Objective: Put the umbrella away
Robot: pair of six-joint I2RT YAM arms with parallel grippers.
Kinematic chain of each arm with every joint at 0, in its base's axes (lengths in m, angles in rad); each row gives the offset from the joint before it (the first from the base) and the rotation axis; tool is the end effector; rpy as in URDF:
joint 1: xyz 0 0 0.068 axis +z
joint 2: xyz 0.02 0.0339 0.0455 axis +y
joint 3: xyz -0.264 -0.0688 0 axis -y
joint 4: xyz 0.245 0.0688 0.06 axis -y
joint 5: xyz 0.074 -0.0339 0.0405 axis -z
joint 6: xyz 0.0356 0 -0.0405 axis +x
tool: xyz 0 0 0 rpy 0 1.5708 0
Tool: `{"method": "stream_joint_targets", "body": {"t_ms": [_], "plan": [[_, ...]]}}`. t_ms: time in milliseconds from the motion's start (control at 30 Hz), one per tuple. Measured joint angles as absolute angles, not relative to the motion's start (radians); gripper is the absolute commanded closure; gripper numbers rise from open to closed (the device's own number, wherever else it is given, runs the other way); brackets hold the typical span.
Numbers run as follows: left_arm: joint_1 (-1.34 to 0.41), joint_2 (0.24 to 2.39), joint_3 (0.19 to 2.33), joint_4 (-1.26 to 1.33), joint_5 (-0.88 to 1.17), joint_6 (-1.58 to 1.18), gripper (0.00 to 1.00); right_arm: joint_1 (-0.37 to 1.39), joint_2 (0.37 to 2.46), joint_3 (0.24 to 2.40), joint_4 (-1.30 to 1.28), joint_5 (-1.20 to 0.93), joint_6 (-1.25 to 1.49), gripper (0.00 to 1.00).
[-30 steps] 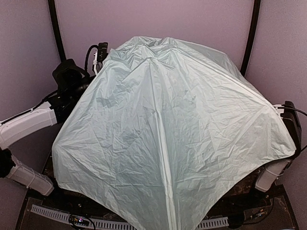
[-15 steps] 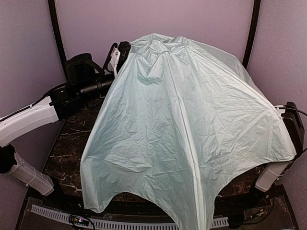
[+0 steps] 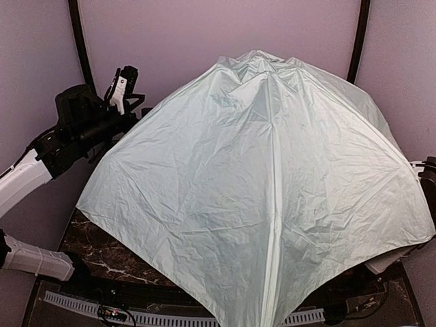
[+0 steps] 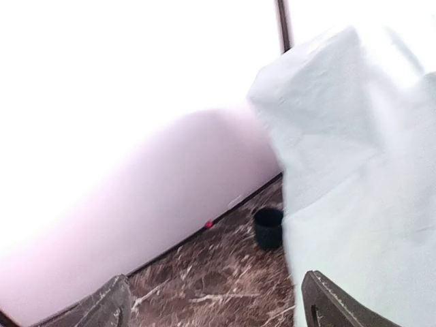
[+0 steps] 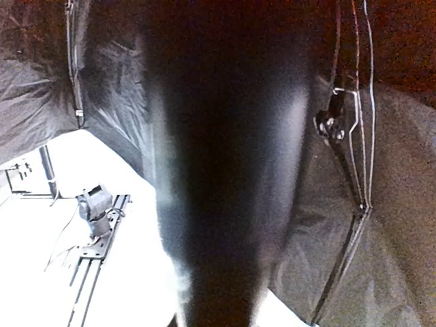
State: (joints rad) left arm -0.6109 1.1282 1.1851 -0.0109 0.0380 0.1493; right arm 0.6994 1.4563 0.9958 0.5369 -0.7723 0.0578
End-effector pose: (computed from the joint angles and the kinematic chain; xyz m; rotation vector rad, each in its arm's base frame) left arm 0.2102 -0.1489 0.4309 0.5989 1.4166 -0.3968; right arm 0.2405 0.2348 0.3282 -1.0966 1.2147 1.1640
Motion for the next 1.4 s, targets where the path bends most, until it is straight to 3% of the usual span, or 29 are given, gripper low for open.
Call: {"method": "stream_joint_targets", "body": {"t_ms": [133,433,700,967,1000,1067,1167,1200,1233,1400], "plan": [[-0.617,1.056,1.202,-0.017,0.170,0.141,0.15,0.699,1.455,0.996,0.522,-0.736,0.043,1.00],[-0.635,0.934,1.225,-0.095,0.410,0.152,0.04,0.641,1.466,1.005,0.462,-0.614,0.050,1.00],[-0.636,0.830,1.127,-0.180,0.390,0.248,0.01,0.580,1.449,1.005,0.438,-0.619,0.054,1.00],[-0.631,0.865,1.120,-0.223,0.267,0.326,0.04,0.539,1.385,1.056,0.355,-0.686,0.020,1.00],[-0.630,0.870,1.117,-0.228,0.265,0.327,0.07,0.537,1.377,1.064,0.342,-0.691,0.010,1.00],[-0.629,0.880,1.114,-0.244,0.274,0.325,0.22,0.535,1.363,1.068,0.330,-0.697,-0.004,1.00],[-0.625,0.889,1.113,-0.265,0.320,0.321,0.65,0.534,1.349,1.071,0.305,-0.700,-0.023,1.00],[-0.625,0.890,1.112,-0.272,0.336,0.318,0.86,0.533,1.348,1.073,0.295,-0.700,-0.027,1.00],[-0.625,0.891,1.110,-0.278,0.345,0.319,0.97,0.533,1.348,1.076,0.287,-0.700,-0.030,1.00],[-0.625,0.892,1.103,-0.287,0.392,0.313,1.00,0.529,1.348,1.085,0.256,-0.698,-0.044,1.00]]}}
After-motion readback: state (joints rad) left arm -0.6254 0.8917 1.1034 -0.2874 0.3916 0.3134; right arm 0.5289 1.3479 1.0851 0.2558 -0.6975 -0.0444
